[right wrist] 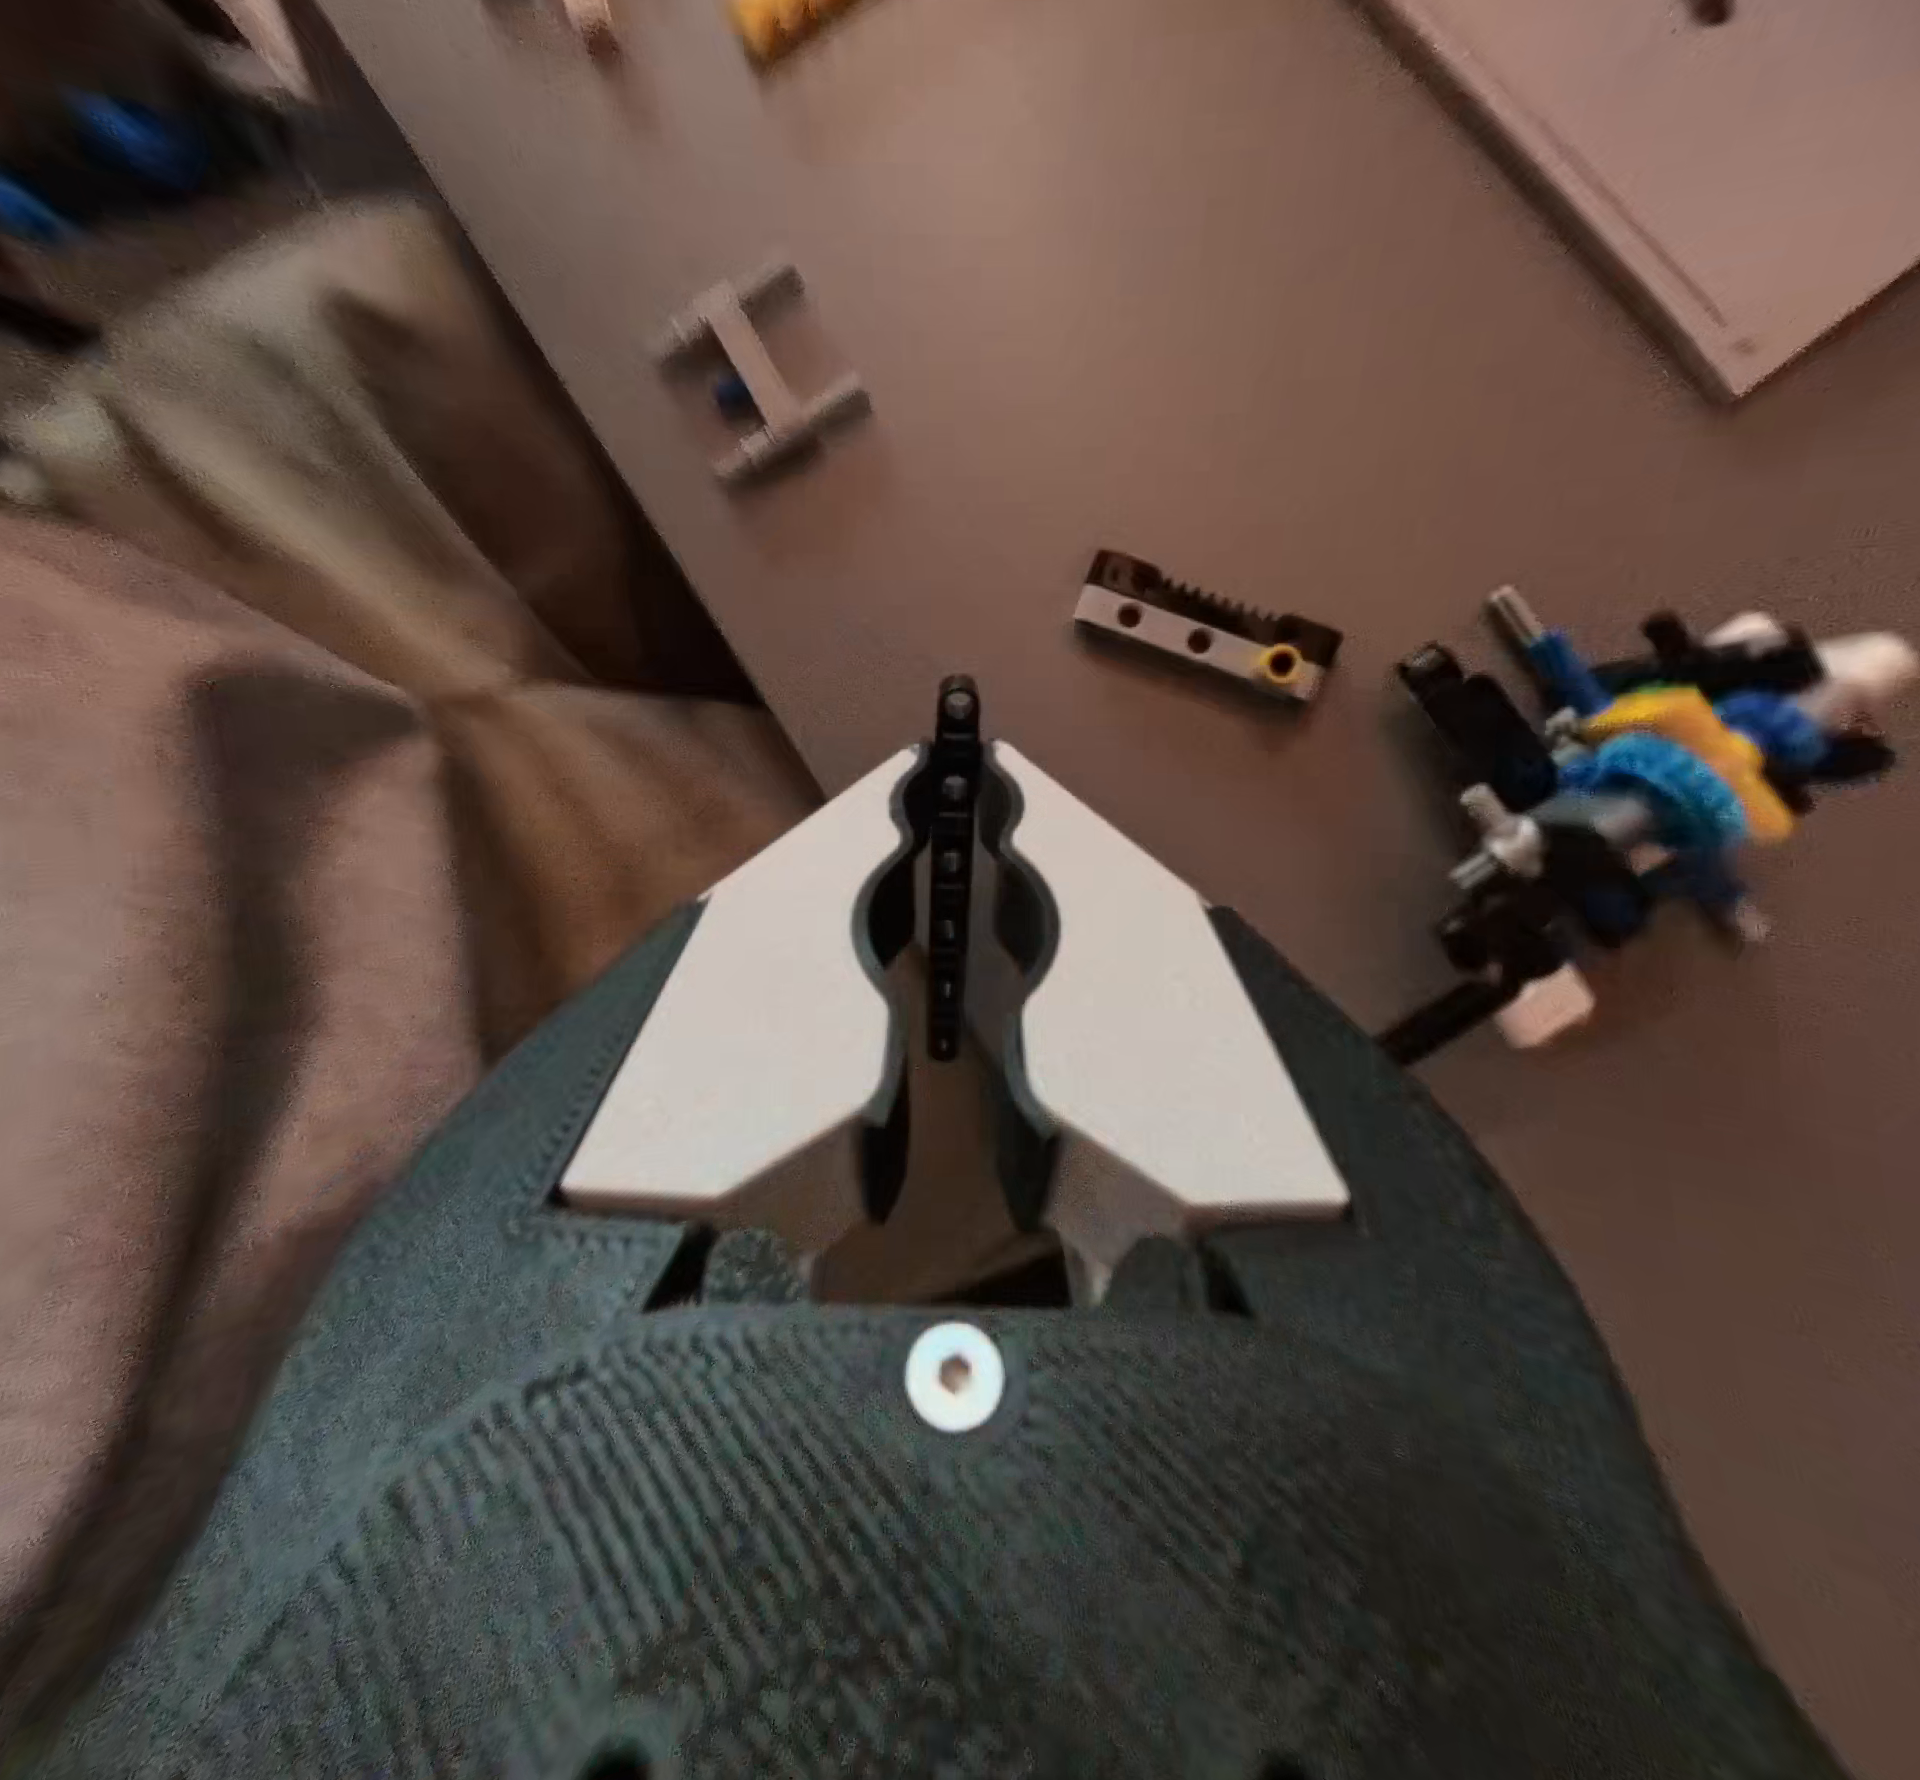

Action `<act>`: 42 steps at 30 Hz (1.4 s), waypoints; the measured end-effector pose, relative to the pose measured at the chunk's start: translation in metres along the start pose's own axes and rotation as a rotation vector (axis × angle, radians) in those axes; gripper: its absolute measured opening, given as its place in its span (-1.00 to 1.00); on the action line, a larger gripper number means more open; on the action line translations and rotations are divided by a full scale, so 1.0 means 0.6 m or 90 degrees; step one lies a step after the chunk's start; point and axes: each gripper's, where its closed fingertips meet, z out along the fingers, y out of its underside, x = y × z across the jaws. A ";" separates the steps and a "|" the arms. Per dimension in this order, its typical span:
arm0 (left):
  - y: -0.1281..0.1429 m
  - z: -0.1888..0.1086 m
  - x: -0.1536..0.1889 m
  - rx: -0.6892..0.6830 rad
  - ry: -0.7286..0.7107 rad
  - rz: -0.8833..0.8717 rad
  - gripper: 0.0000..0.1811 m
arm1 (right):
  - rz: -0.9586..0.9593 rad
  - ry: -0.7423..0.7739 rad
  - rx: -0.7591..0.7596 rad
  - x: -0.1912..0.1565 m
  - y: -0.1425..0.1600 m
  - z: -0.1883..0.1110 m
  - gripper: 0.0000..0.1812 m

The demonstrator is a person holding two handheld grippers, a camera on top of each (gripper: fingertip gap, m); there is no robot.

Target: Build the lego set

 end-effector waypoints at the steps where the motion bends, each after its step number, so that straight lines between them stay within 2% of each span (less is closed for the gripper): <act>1: 0.000 0.000 0.000 0.000 0.000 0.001 -0.59 | -0.031 0.004 -0.034 0.003 0.005 0.013 -0.92; 5: 0.003 0.000 -0.002 -0.005 -0.004 0.002 -0.59 | -0.129 0.027 -0.118 0.020 0.017 0.052 -0.91; 9: 0.006 -0.003 -0.009 -0.006 -0.003 -0.008 -0.59 | -0.170 0.056 -0.101 0.029 0.003 0.056 -0.92; 10: 0.006 -0.004 -0.010 -0.005 -0.001 -0.012 -0.59 | -0.177 0.066 -0.095 0.029 0.002 0.056 -0.85; 15: 0.008 -0.006 -0.018 -0.003 0.004 -0.029 -0.59 | -0.179 0.105 -0.002 0.027 -0.019 0.028 -0.41; 19: 0.009 -0.005 -0.020 -0.003 0.007 -0.035 -0.59 | -0.136 0.135 0.135 0.036 -0.047 -0.013 -0.29; 21: 0.010 -0.003 -0.021 -0.004 0.006 -0.036 -0.59 | -0.071 0.148 0.212 0.043 -0.064 -0.023 -0.36; 23: 0.011 -0.002 -0.023 -0.007 0.006 -0.037 -0.59 | -0.007 0.123 0.244 0.040 -0.076 -0.021 -0.59; 24: 0.013 -0.001 -0.023 -0.009 0.005 -0.038 -0.59 | 0.001 0.109 0.265 0.036 -0.087 -0.024 -0.67; 25: 0.014 0.000 -0.024 -0.011 0.005 -0.037 -0.59 | -0.009 0.106 0.291 0.034 -0.101 -0.031 -0.89; 26: 0.015 0.001 -0.024 -0.013 0.004 -0.036 -0.59 | -0.028 0.130 0.313 0.040 -0.114 -0.044 -1.00; 29: 0.017 0.004 -0.028 -0.019 -0.005 -0.027 -0.59 | -0.084 0.234 0.372 0.060 -0.142 -0.102 -1.00; 32: 0.016 0.005 -0.030 -0.018 -0.011 -0.025 -0.59 | -0.111 0.231 0.406 0.036 -0.143 -0.126 -1.00; 36: 0.017 0.011 -0.027 -0.019 -0.003 -0.029 -0.59 | -0.053 0.248 0.449 0.025 -0.136 -0.140 -1.00; 39: 0.023 0.018 -0.026 -0.027 -0.001 -0.029 -0.59 | -0.003 0.275 0.358 0.057 -0.103 -0.110 -1.00; 40: 0.024 0.021 -0.025 -0.029 -0.002 -0.027 -0.59 | -0.005 0.259 0.320 0.060 -0.090 -0.094 -1.00; 42: 0.024 0.023 -0.025 -0.030 -0.005 -0.024 -0.59 | -0.039 0.161 0.238 0.041 -0.066 -0.057 -0.89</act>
